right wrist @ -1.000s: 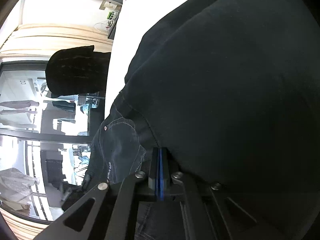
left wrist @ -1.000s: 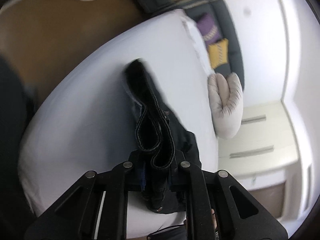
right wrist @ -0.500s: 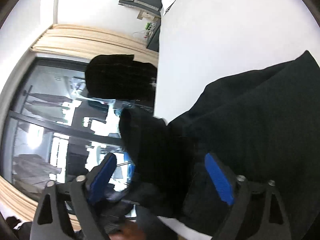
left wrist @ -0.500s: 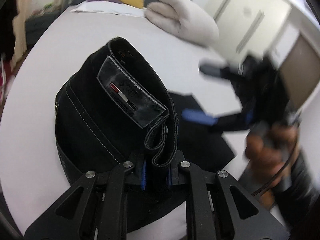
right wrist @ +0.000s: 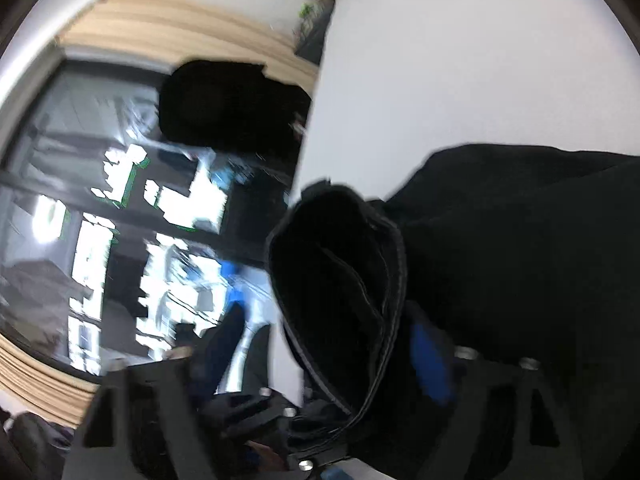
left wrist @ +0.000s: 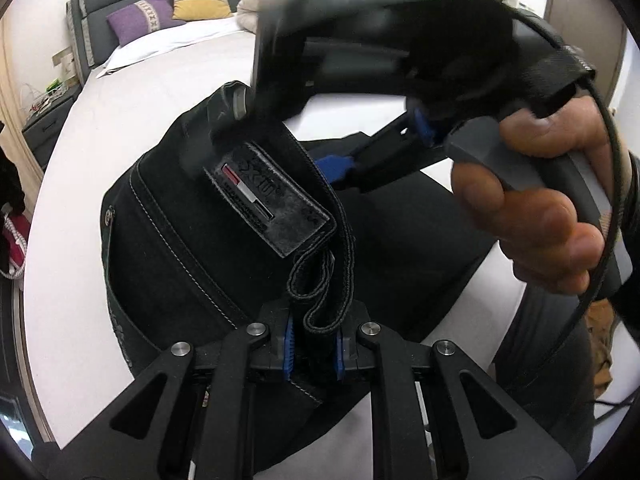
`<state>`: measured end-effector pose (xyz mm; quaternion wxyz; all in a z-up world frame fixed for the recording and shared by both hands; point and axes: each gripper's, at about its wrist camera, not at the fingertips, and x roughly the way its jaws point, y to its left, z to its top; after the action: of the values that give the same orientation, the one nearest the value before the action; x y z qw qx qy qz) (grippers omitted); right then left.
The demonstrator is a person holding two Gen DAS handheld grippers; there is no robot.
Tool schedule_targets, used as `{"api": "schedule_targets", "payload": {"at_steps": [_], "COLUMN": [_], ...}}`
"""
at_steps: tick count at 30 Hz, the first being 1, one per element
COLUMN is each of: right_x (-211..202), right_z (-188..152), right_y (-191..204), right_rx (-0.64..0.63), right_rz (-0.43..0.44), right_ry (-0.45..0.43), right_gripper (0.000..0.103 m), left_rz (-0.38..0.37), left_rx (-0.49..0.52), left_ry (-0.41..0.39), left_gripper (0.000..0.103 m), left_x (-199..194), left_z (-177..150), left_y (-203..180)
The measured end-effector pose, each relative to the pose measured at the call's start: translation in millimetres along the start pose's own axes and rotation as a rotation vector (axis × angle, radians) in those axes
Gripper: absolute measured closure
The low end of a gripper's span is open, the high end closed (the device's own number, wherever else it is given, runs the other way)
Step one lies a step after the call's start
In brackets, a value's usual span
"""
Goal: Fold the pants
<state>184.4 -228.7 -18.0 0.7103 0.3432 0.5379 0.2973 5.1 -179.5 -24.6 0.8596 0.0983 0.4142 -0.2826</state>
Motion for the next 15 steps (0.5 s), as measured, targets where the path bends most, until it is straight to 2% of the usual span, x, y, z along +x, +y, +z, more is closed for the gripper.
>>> {"api": "schedule_targets", "payload": {"at_steps": [1, 2, 3, 6, 15], "right_x": [-1, -3, -8, -26, -82], "right_z": [-1, 0, -2, -7, -3], "right_y": [-5, -9, -14, -26, -78], "right_rx": [0.000, 0.005, 0.013, 0.017, 0.095], "right_rz": [-0.027, -0.030, -0.027, -0.040, -0.072], "right_ry": [0.001, -0.010, -0.029, -0.079, -0.144], "right_gripper": [0.057, 0.072, 0.082, 0.085, 0.085], "left_rz": [-0.002, -0.009, -0.021, -0.035, -0.109], "left_rx": [0.001, -0.002, -0.004, 0.029, 0.104], "left_ry": [0.004, 0.008, 0.012, 0.015, 0.037], "left_gripper": [0.090, 0.090, 0.090, 0.090, 0.090], "left_x": [2, 5, 7, 17, 61], "left_z": [-1, -1, 0, 6, 49], "left_y": [-1, -2, -5, -4, -53]}}
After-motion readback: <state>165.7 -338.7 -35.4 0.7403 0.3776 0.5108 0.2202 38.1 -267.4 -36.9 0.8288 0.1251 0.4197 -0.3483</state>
